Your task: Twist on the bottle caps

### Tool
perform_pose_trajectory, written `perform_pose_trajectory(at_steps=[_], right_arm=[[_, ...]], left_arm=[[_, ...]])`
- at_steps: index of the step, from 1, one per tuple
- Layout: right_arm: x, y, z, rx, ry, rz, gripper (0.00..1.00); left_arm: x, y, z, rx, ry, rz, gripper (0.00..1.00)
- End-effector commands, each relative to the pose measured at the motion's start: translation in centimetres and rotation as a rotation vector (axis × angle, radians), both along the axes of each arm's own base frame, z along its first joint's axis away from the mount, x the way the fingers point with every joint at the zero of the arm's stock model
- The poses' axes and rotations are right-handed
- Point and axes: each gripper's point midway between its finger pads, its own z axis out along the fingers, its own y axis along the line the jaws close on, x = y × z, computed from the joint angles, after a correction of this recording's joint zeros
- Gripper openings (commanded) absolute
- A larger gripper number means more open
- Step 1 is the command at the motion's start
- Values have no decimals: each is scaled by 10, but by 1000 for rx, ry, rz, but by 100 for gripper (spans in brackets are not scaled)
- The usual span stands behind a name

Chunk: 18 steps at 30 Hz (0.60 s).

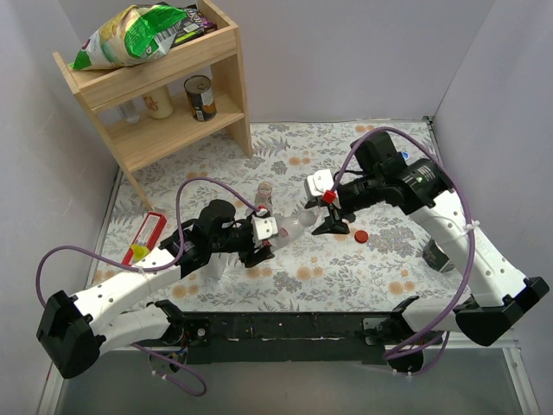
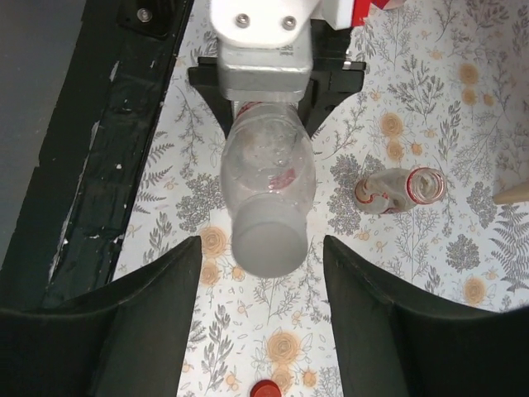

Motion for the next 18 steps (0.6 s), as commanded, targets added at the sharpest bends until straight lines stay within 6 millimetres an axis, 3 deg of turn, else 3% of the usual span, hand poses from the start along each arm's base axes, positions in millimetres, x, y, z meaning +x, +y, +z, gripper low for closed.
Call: perform_pose_trajectory(at_steps=[1,8,18], right_arm=[[13,14,1,45,11,-25,66],[21,19,2,59,27,-61,55],[12,20,30,120,63,-81,59]], left_arm=[[-1,-9,27,-65,-29,-37,0],[-2,-8,28,-63,-37,-48,0],[2,-7,24,-66,-10,-6,0]])
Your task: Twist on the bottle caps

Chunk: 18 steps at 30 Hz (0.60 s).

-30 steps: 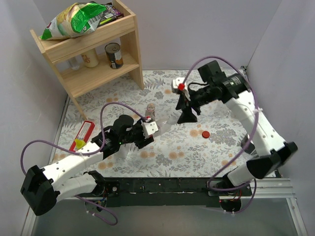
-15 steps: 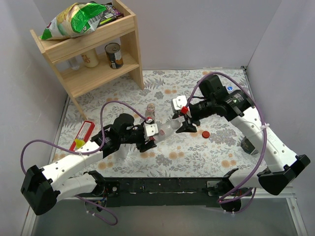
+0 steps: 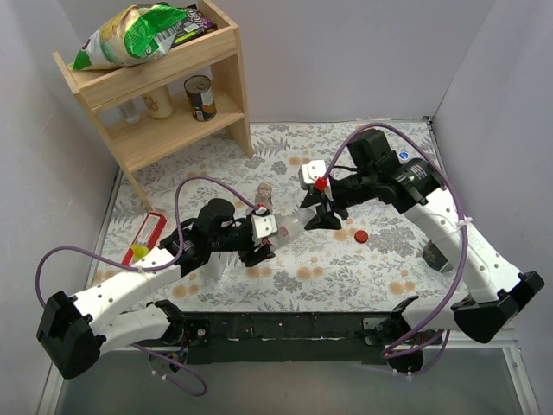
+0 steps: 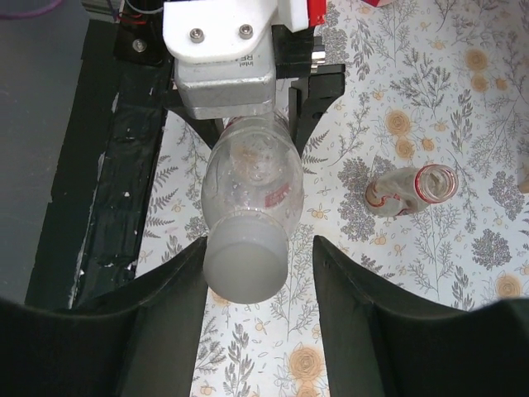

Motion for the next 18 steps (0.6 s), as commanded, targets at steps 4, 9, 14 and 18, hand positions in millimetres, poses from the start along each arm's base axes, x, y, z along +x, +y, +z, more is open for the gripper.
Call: perform_pose_trajectory(at_steps=[4,9,14,18], right_arm=[[-4,4,40,107,-28,-19,60],[-7,4,36,109,6,-27,56],[-12,10,37,125,89,-13,38],[-14,17,35,140,208,-37,24]], left_arm=[[11,-2,19,-58,4,42,0],[15,-1,24,-76,14,57,0],[16,1,25,-80,11,60,0],[13,-4,29,-111,32,49,0]])
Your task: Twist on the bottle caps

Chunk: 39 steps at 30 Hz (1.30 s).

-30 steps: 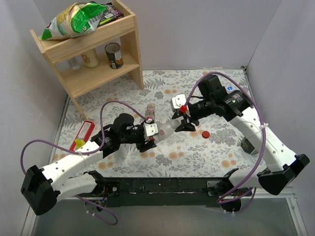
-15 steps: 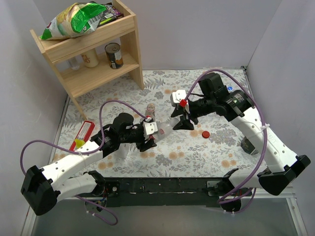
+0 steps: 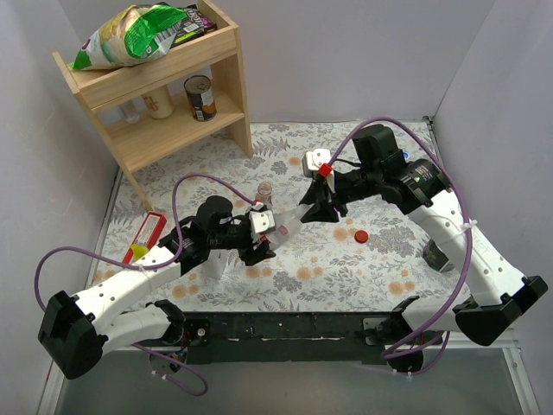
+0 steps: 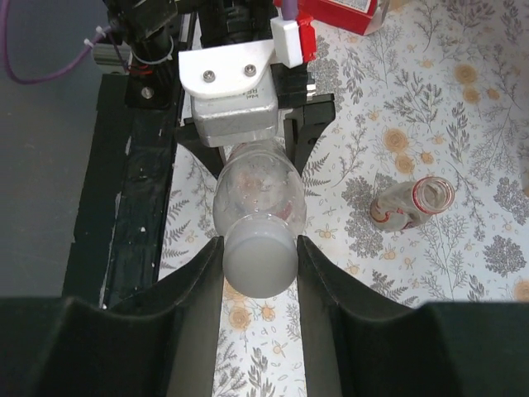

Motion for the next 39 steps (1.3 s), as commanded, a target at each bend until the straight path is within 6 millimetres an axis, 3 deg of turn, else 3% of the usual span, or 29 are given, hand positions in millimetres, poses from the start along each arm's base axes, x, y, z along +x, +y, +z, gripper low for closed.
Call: perform_pose_trajectory(at_steps=[1,5,9,10,11,12,13,16,19,20,25,28,33,39], right_arm=[[-7,13,11,65,159,-11,22],[11,20,0,40,267,-131,16],[35,17,-2,11,257,-200,10],[39,15,-6,-14,246,-197,10],[45,11,-7,-29,235,-211,9],[55,4,-9,-43,229,-235,9],[60,-1,-6,-68,245,-248,9],[85,-22,-1,-102,185,-287,8],[98,-44,-3,-210,68,-289,7],[92,-51,-10,-262,83,-282,7],[119,-72,-34,-411,-3,-340,6],[135,-81,-52,-499,-4,-387,5],[154,-88,-65,-549,-18,-436,5],[167,-87,-65,-509,-53,-478,7]], left_arm=[[11,-7,29,-90,-14,43,0],[46,-11,55,-169,-63,282,0],[70,-3,54,-119,-108,403,0],[73,1,53,-102,-124,419,15],[71,3,48,-83,-121,415,46],[68,6,45,-73,-119,405,86],[63,8,48,-77,-130,383,98],[52,15,39,-59,-100,352,98],[48,22,36,-47,-64,363,98],[46,23,37,-49,-57,355,98],[53,23,45,-77,-66,363,98],[55,20,49,-87,-68,358,98],[55,20,49,-92,-70,354,98],[48,21,43,-89,-47,336,98]])
